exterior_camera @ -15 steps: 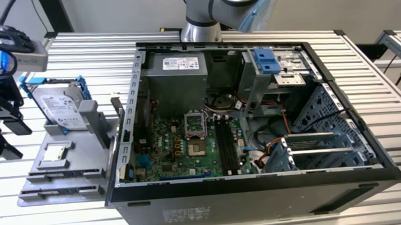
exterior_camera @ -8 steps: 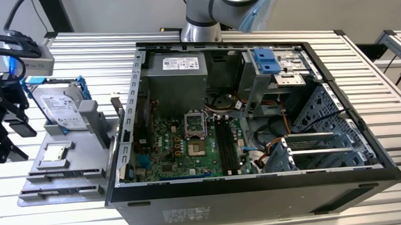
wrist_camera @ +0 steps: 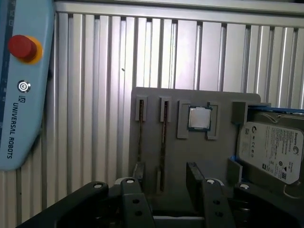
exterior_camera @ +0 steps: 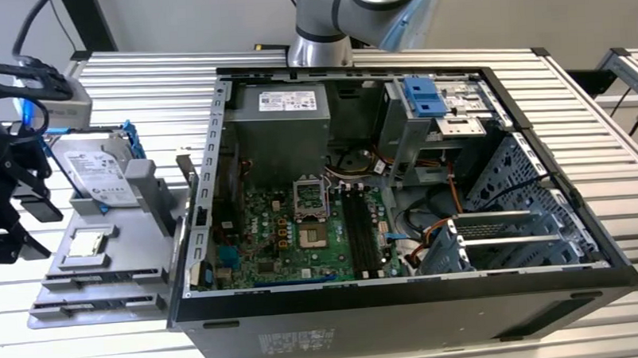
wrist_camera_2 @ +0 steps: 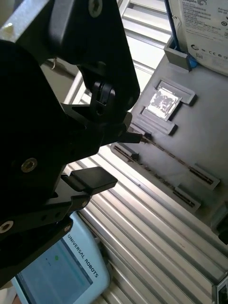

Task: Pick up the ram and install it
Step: 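Pick up the ram and move it above insertion slot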

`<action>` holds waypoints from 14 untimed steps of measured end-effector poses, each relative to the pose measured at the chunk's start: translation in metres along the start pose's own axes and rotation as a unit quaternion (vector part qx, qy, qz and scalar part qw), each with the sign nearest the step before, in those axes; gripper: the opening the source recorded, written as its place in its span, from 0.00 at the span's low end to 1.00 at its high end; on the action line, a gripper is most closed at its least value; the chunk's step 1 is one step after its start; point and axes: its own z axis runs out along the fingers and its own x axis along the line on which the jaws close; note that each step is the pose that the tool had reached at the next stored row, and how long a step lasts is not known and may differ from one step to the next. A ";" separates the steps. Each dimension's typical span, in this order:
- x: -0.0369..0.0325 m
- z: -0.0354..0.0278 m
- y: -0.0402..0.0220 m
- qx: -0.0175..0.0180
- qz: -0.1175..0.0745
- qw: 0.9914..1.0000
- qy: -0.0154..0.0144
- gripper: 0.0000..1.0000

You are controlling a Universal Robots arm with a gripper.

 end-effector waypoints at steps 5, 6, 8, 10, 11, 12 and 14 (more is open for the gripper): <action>0.0002 0.0047 -0.0002 0.000 0.000 1.000 0.000 1.00; 0.0003 0.0056 -0.0003 0.000 0.000 1.000 0.000 1.00; 0.0004 0.0085 -0.0006 0.001 -0.001 1.000 0.000 1.00; 0.0005 0.0102 -0.0007 0.001 -0.001 1.000 0.000 1.00; 0.0005 0.0110 -0.0007 0.001 -0.001 1.000 0.000 1.00; 0.0006 0.0118 -0.0008 0.001 -0.001 1.000 0.000 1.00; 0.0007 0.0134 -0.0009 0.001 -0.001 1.000 0.000 1.00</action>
